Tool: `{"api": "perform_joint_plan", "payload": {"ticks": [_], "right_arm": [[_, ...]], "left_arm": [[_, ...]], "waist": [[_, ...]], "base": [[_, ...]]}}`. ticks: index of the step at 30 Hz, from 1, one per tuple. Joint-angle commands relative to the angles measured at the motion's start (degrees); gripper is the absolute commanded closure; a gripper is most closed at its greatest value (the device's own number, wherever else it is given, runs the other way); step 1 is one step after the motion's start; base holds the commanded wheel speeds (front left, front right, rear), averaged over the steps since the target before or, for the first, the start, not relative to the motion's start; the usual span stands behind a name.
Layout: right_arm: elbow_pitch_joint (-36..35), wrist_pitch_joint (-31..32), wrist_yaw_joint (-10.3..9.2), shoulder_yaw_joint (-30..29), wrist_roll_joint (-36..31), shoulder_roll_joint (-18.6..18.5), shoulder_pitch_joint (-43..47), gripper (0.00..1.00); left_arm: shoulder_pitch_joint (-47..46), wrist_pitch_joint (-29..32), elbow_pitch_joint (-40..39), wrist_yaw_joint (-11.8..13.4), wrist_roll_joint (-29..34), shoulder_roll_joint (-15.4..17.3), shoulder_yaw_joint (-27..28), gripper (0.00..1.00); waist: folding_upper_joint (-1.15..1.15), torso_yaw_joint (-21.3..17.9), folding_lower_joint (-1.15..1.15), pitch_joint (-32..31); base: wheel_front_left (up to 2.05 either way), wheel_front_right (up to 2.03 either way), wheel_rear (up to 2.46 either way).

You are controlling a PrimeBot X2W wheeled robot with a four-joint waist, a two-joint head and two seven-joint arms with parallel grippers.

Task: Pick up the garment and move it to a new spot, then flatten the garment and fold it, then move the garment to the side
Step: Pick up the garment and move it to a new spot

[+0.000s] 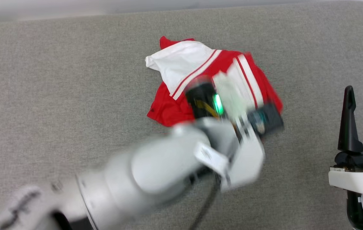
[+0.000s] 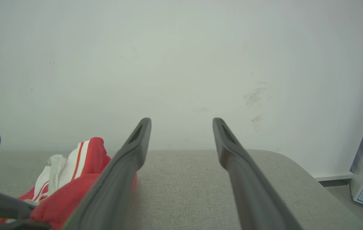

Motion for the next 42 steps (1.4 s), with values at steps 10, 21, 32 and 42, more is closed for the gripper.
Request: {"api": "perform_joint_plan", "payload": {"ticks": [10,21,32,42], "right_arm": [[0.80,-0.12,-0.04,1.02,0.06,0.19,-1.91,0.00],[2.68,-0.12,-0.04,0.50,-1.31,0.19,1.19,0.00],[4.30,-0.12,-0.04,-0.02,-1.70,0.19,6.29,0.00],[6.28,-0.12,-0.04,-0.31,-1.97,0.18,9.31,0.00]], "left_arm": [[20.75,13.54,-3.80,-0.01,9.30,-1.38,-0.19,1.00],[19.28,-0.40,-1.94,0.00,7.62,-3.82,-0.15,0.00],[20.05,-18.98,-1.28,7.51,6.84,-0.46,9.95,0.00],[28.17,-30.42,-0.31,19.55,6.95,7.14,19.56,0.00]], "waist": [[0.00,-0.63,0.00,2.13],[0.00,1.92,0.00,-3.43],[0.00,5.65,0.00,-10.66],[0.00,7.61,0.00,-13.59]], "base": [[0.00,0.00,0.00],[0.00,0.00,0.00],[0.00,0.00,0.00],[0.00,0.00,0.00]]}}
